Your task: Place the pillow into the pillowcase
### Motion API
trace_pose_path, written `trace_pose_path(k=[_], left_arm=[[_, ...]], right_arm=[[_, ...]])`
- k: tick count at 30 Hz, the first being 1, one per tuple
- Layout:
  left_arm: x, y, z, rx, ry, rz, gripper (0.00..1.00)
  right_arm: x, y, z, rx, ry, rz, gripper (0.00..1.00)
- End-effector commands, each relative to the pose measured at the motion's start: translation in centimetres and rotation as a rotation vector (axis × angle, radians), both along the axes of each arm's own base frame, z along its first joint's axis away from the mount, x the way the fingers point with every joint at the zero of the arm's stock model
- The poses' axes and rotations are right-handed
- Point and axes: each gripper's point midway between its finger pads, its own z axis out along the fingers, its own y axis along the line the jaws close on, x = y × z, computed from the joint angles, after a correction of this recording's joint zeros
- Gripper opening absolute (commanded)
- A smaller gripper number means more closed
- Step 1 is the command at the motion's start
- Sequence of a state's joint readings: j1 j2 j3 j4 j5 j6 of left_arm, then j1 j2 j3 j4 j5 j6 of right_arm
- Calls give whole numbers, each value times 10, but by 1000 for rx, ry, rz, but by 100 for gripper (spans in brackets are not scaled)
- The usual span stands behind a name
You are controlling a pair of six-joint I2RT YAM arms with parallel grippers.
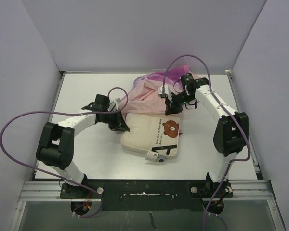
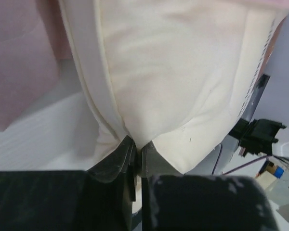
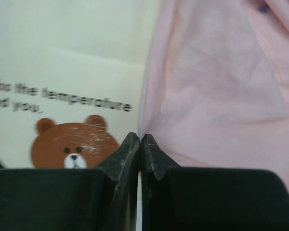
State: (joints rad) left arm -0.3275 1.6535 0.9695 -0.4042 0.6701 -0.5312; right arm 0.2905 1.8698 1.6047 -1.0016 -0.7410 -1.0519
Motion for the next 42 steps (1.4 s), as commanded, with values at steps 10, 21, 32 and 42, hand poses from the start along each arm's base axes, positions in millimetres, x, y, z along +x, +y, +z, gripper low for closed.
trace_pose_path(k=[10, 21, 32, 42], left_arm=[[126, 8, 107, -80, -454, 129, 0], [122, 117, 138, 96, -562, 428, 97], [-6, 55, 49, -162, -80, 366, 96], [46, -11, 57, -328, -182, 194, 36]], right_arm=[[-69, 57, 12, 91, 219, -37, 0], [-11, 29, 30, 194, 272, -268, 0], [-27, 72, 71, 304, 325, -181, 0], [-55, 146, 112, 364, 308, 8, 0]])
